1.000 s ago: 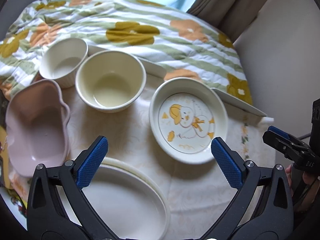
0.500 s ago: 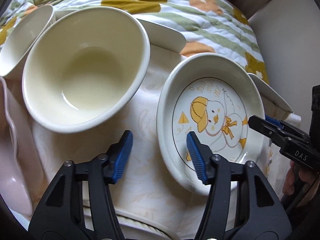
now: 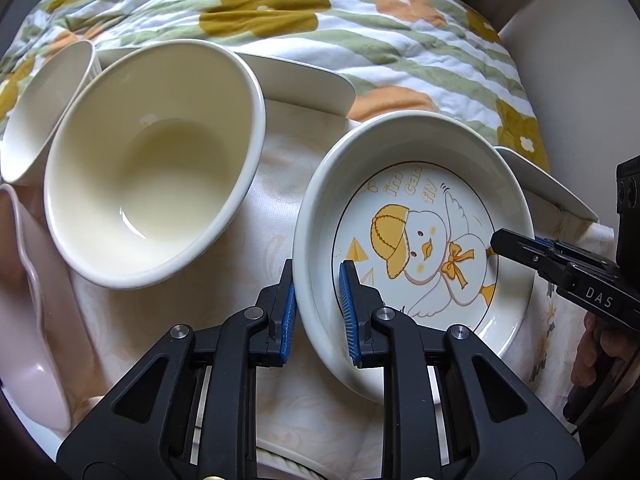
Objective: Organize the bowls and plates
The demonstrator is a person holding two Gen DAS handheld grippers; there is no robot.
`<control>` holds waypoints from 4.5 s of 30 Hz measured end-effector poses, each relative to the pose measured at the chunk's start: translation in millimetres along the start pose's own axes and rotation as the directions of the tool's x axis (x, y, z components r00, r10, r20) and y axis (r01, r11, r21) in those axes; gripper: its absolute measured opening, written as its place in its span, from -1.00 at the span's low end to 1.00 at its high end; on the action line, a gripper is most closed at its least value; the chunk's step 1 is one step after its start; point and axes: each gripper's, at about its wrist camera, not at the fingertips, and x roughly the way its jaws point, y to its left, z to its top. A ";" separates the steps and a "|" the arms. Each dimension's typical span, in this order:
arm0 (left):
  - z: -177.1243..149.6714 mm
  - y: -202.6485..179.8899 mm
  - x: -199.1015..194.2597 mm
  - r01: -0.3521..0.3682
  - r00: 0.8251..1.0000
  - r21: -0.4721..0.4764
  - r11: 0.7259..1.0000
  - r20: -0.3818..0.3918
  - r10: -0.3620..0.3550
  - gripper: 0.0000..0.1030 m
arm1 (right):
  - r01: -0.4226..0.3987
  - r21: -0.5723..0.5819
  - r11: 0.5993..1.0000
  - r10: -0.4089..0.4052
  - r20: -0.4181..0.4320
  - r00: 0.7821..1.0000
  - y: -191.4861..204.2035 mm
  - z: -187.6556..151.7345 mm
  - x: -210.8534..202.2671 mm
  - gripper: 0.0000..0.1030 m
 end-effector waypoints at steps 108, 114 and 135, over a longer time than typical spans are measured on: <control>-191.9 99.1 -93.5 -0.398 0.905 0.392 0.829 0.315 0.286 -0.65 | 0.372 -0.053 0.927 -0.363 0.129 0.923 213.2 -177.5 10.7 -0.70; -186.6 102.4 -102.7 -0.355 0.923 0.356 0.864 0.281 0.262 -0.65 | 0.333 -0.039 0.942 -0.324 0.150 0.934 211.7 -179.5 -1.9 -0.70; -195.6 160.5 -252.0 -0.175 0.881 -0.193 0.965 0.407 0.241 0.99 | 0.122 -0.346 0.930 -0.041 0.234 0.971 248.5 -127.3 -79.2 0.99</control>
